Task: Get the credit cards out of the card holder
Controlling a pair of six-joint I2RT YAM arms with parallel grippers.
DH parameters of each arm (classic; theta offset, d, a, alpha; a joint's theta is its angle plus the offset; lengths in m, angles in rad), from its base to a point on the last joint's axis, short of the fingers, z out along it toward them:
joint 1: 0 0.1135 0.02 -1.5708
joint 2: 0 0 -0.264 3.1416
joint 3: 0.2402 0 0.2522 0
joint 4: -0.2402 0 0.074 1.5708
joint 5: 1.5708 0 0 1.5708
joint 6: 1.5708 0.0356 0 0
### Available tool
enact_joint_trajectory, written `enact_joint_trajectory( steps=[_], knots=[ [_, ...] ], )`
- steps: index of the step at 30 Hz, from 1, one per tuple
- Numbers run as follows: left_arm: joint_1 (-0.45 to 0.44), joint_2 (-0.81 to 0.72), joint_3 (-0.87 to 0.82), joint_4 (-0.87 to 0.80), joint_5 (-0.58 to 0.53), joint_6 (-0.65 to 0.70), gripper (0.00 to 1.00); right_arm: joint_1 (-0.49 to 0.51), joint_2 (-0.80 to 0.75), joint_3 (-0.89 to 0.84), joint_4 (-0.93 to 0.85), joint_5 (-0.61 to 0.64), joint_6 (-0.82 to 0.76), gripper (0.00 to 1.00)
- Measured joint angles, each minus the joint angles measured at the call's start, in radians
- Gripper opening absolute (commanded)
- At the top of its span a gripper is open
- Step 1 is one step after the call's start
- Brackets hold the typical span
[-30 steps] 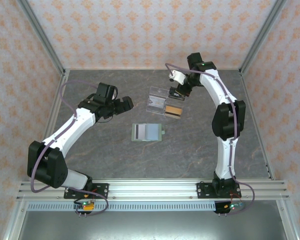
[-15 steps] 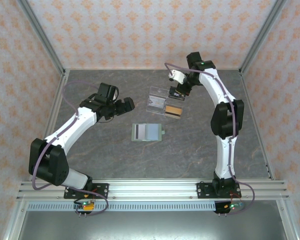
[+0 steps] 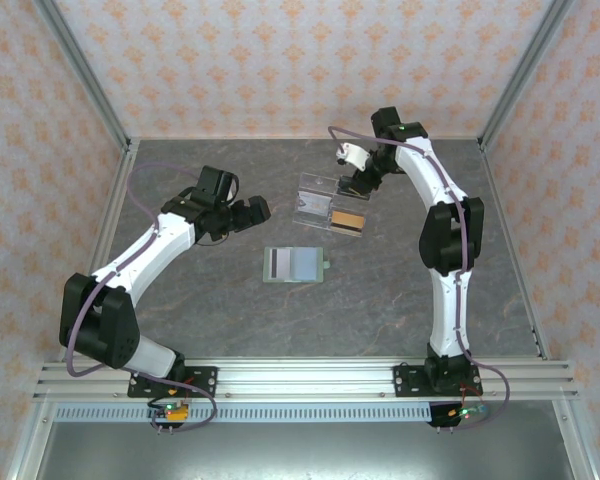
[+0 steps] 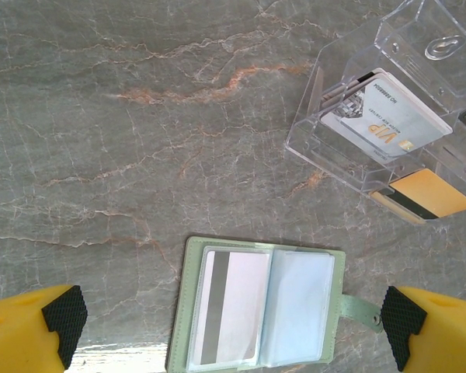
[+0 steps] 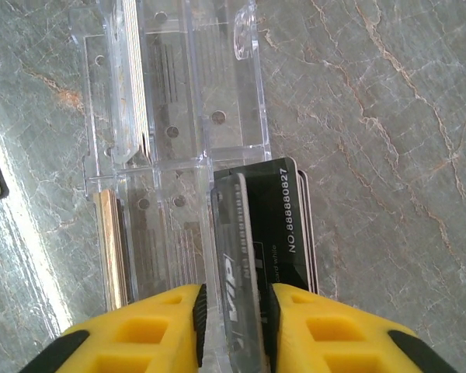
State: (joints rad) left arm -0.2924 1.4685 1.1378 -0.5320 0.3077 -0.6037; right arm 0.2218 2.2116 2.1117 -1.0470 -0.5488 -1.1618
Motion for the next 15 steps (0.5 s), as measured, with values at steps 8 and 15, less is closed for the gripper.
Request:
enact_joint_trajectory(
  steps=[8,15],
  knots=[
    [0.000,0.000,0.000,0.000,-0.001,0.000,1.00,0.000,-0.069,-0.059,0.064,0.000,0.119,0.39],
    [0.000,-0.012,-0.021,0.002,-0.009,0.000,1.00,0.008,-0.276,-0.246,0.227,0.018,0.392,0.47]
  ],
)
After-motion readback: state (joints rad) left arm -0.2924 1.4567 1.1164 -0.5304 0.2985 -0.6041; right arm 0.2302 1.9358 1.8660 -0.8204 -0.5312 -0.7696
